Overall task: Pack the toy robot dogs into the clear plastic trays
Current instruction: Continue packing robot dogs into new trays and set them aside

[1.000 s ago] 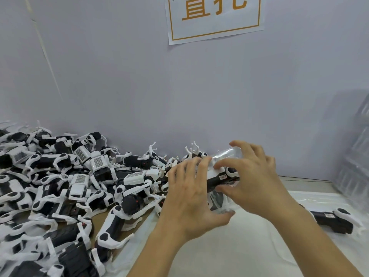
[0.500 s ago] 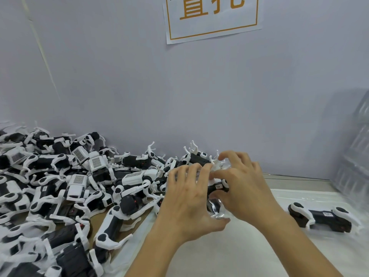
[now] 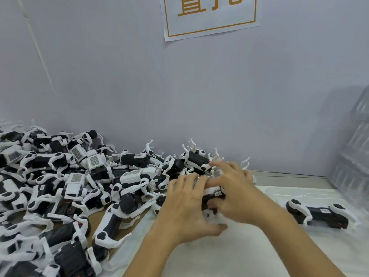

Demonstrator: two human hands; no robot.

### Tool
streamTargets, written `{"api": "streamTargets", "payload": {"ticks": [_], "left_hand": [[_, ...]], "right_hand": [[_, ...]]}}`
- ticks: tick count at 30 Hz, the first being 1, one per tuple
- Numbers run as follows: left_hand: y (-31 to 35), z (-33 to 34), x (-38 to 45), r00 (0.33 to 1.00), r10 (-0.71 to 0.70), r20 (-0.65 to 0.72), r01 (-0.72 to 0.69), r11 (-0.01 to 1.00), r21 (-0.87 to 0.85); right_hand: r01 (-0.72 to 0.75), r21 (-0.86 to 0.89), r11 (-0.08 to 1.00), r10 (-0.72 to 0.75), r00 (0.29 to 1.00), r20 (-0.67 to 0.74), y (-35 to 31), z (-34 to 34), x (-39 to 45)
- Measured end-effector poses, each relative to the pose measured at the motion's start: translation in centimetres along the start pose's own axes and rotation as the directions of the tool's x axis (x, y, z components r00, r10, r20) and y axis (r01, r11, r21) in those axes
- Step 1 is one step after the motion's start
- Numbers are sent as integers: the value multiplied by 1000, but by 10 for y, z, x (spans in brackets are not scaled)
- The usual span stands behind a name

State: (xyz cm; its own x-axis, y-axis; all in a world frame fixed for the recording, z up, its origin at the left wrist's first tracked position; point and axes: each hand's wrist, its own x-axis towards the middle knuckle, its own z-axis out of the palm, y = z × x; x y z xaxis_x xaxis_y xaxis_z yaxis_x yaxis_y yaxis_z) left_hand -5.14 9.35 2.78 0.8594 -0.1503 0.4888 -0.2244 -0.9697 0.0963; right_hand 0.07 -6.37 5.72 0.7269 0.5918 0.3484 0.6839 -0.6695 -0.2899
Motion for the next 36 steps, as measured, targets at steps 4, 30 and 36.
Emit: {"api": "streamTargets", "payload": {"ticks": [4,30,36], "left_hand": [[-1,-3,0,1000,-21,-18,22,999,32],[6,-20,5,902,166,-399,-74,969,236],[7,-24,4,907,-231,-353,70,907,-416]], "right_hand": [[-107,66,992,114,986,-120,23,-19,-3],[163,790,591,244,897,-368,33,-29,-4],[191,940,284,383,876,-294,39,-34,-2]]}}
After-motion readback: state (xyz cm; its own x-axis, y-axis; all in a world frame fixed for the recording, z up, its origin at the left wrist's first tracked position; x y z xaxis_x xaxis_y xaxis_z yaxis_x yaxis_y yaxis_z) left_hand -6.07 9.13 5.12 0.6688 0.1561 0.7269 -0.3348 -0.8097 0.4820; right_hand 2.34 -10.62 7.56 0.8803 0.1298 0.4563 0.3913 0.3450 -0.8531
